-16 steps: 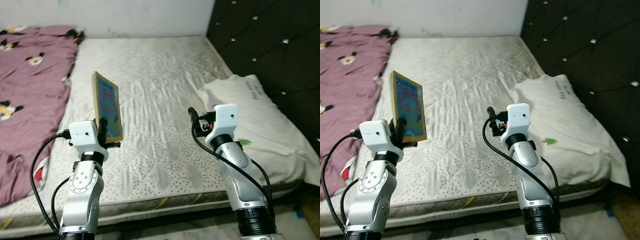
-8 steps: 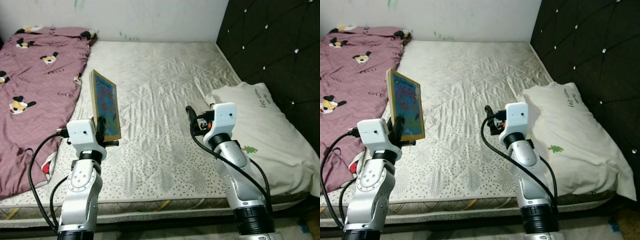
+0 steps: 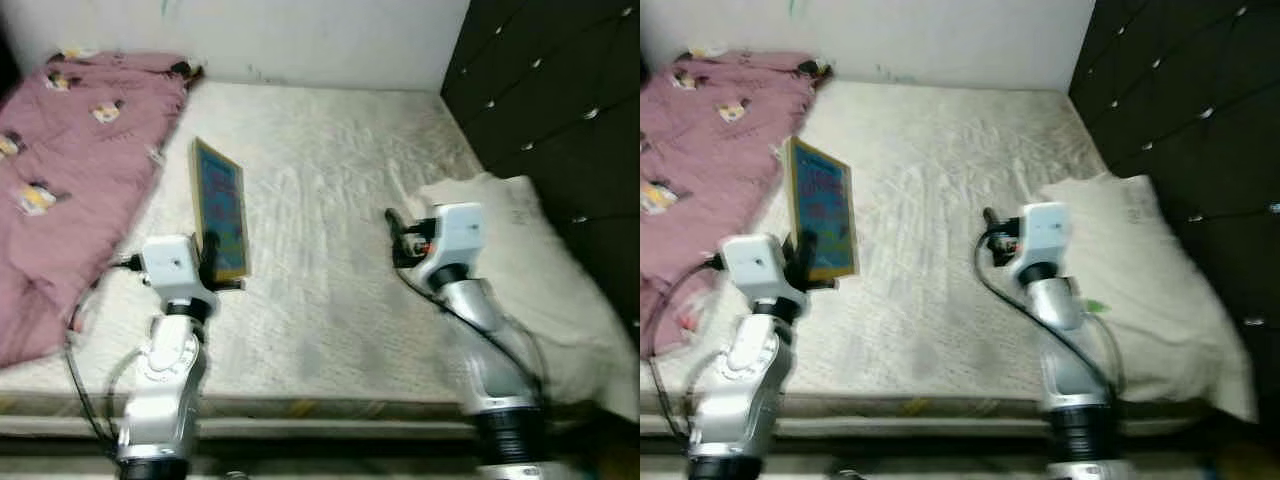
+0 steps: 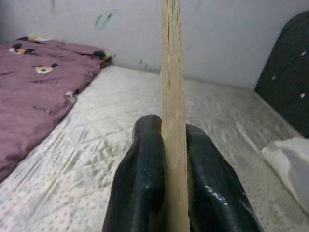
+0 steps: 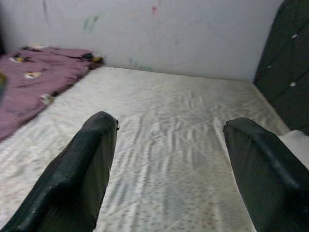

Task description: Clean up the room

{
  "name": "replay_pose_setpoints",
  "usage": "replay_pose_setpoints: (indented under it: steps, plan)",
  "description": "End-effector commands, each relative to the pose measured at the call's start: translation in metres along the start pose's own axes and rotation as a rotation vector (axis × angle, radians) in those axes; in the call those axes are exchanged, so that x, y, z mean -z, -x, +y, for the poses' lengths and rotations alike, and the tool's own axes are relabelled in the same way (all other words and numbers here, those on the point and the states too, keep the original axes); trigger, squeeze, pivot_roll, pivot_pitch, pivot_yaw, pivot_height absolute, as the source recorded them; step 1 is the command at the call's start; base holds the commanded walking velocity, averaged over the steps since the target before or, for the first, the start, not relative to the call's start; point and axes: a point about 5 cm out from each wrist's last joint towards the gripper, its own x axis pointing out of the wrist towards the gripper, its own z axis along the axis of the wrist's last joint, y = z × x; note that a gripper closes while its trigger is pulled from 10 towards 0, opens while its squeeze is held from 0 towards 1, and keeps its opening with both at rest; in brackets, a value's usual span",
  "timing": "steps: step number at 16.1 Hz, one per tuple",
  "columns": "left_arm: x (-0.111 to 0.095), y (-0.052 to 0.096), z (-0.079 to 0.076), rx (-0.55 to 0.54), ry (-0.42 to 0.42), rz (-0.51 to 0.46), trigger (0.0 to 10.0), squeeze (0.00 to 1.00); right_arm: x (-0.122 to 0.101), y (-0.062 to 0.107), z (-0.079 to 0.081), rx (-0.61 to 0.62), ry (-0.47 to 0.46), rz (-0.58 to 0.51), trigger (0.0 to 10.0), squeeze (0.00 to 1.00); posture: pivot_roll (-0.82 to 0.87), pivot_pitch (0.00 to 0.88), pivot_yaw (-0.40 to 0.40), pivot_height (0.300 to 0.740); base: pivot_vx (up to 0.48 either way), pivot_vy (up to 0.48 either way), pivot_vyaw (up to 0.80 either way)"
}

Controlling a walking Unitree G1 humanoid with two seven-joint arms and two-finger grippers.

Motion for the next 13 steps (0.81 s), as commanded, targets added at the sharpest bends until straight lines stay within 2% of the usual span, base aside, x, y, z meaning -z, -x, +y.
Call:
replay_pose_setpoints:
  steps: [1, 9, 10, 13]
  plan:
    - [-0.0072, -0.0019, -0.0002, -0.004, 0.007, -0.035, 10.0, 0.0, -0.0019, 0.0, -0.0056, 0.018, 0.01, -0.007, 10.0, 0.0, 0.02, 0.074, -0.02, 0.74, 0.0, -0.36, 0.0]
    - [-0.0062, -0.0032, -0.0017, 0.003, 0.009, -0.03, 10.0, 0.0, -0.0012, 0.0004, -0.0033, 0.008, 0.021, -0.011, 10.0, 0.0, 0.02, 0.072, -0.018, 0.74, 0.0, -0.35, 0.0]
    - [-0.0046, -0.0034, -0.0027, 0.001, 0.034, -0.024, 10.0, 0.0, 0.0023, 0.0003, -0.0056, 0.023, 0.023, 0.018, 10.0, 0.0, 0.02, 0.069, -0.018, 0.74, 0.0, 0.0, 0.0]
    - [-0.0061, -0.0044, -0.0028, 0.003, 0.037, -0.032, 10.0, 0.0, 0.0059, -0.0006, -0.0068, 0.022, 0.036, 0.047, 10.0, 0.0, 0.02, 0.063, -0.019, 0.74, 0.0, 0.0, 0.0]
